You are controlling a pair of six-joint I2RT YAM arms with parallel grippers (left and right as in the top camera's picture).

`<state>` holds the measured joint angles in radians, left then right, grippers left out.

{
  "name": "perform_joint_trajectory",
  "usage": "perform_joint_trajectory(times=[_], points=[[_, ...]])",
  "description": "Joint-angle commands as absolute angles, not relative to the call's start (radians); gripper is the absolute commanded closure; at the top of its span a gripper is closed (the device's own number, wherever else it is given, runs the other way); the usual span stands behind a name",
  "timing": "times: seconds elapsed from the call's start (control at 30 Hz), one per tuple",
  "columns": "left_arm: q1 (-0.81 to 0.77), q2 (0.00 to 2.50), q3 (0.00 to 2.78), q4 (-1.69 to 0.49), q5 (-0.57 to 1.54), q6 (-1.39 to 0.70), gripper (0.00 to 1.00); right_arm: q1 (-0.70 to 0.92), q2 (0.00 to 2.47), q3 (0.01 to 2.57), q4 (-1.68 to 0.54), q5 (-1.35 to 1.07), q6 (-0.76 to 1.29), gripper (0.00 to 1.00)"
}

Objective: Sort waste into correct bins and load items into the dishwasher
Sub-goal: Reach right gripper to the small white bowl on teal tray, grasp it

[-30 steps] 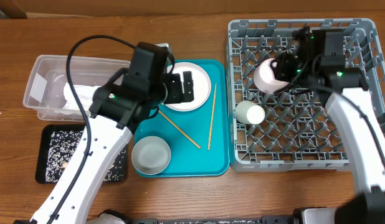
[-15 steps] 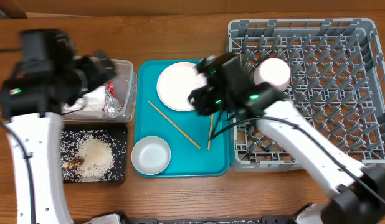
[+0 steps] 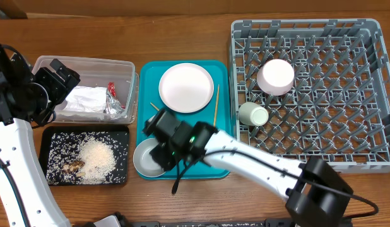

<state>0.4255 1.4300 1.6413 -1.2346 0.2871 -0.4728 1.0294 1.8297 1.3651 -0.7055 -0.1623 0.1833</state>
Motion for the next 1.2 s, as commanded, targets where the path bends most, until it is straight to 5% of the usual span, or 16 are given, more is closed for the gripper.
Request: perform_joint_trajectory(times=[0.0,0.3,0.77,0.93,1.17], points=[[0.424,1.425,1.663,-1.245,0.306,-0.483,0.00,1.066,1.831,1.369,-0.701,-0.003,0.186,0.46],[0.424,1.425,1.663,-1.262,0.305,-0.483,0.00,1.103,1.832,1.353,-0.585,-0.230,0.199,0.52],[0.426,1.425,1.663,-1.222,0.281,-0.483,0.00,1.190,2.006,1.329,-0.509,-0.146,0.097,0.50],[0.426,1.425,1.663,-1.224,0.281,-0.483,0.00,1.190,2.007,1.331,-0.501,-0.123,0.105,0.73],[0.426,1.425,1.663,-1.230,0.281,-0.483,0.00,1.190,1.963,1.361,-0.529,-0.124,0.104,0.78]])
